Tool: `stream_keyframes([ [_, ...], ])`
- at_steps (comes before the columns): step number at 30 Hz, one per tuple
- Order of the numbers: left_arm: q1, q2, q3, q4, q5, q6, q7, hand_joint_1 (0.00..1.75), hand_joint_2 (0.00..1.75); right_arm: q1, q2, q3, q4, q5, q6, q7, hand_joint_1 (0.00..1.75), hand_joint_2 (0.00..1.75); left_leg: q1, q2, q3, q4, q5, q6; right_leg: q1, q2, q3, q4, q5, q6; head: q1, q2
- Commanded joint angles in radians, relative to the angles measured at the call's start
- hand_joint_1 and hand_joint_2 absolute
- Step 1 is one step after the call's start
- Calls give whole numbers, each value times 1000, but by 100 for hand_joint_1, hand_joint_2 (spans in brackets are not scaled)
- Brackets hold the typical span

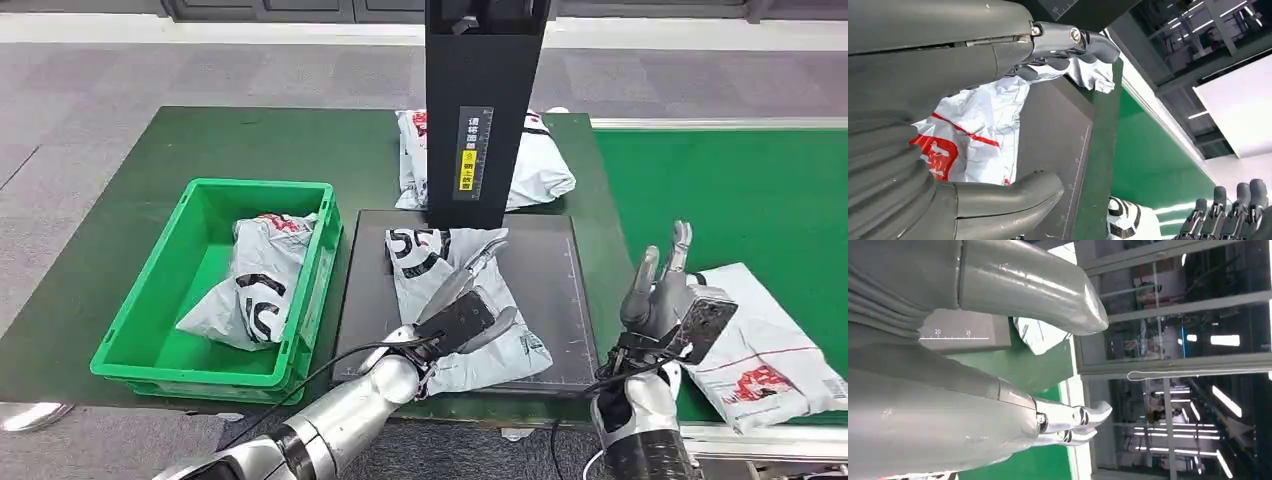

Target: Moved the parcel from conveyor to table for the left to box.

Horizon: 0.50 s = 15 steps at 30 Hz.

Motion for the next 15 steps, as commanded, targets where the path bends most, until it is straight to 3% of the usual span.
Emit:
stream_keyframes([
  [1, -55, 19, -368, 232, -169, 18, 297, 0, 175, 61, 10, -109, -82, 0, 2, 42, 0, 0, 0, -3, 2, -1, 0, 0, 0, -3, 3, -1, -1, 0, 0, 0],
  [4, -42, 36, -480, 336, -343, -1, 468, 0, 175, -6, -25, -19, 73, 5, 31, 24, 0, 0, 1, 2, 7, -4, -1, 0, 1, 1, 7, -5, 0, -1, 0, 0],
  [5, -34, 51, -490, 337, -370, 2, 493, 72, 175, -36, -28, 1, 125, -7, 35, 5, 0, 0, 1, 2, 5, -3, -1, 0, 1, 1, 6, -4, 0, 0, 0, 0],
  [6, -25, 68, -497, 342, -401, 0, 521, 175, 175, -67, -31, 30, 178, -26, 45, -13, 0, 0, 2, 8, 7, -5, -1, 0, 2, 7, 7, -6, 2, -1, 0, 0],
  [10, -13, 112, -475, 346, -455, 53, 593, 175, 175, -135, -25, 128, 253, -34, 90, -24, 0, 0, 2, 10, 6, -4, -2, 0, 2, 9, 5, -5, 3, -1, 0, 0],
  [15, -9, 134, -381, 340, -470, 75, 610, 175, 175, -82, -7, 138, 155, -25, 98, 5, 0, 0, 2, 10, 4, -4, -6, 0, 2, 8, 12, -2, -1, -2, 0, 0],
])
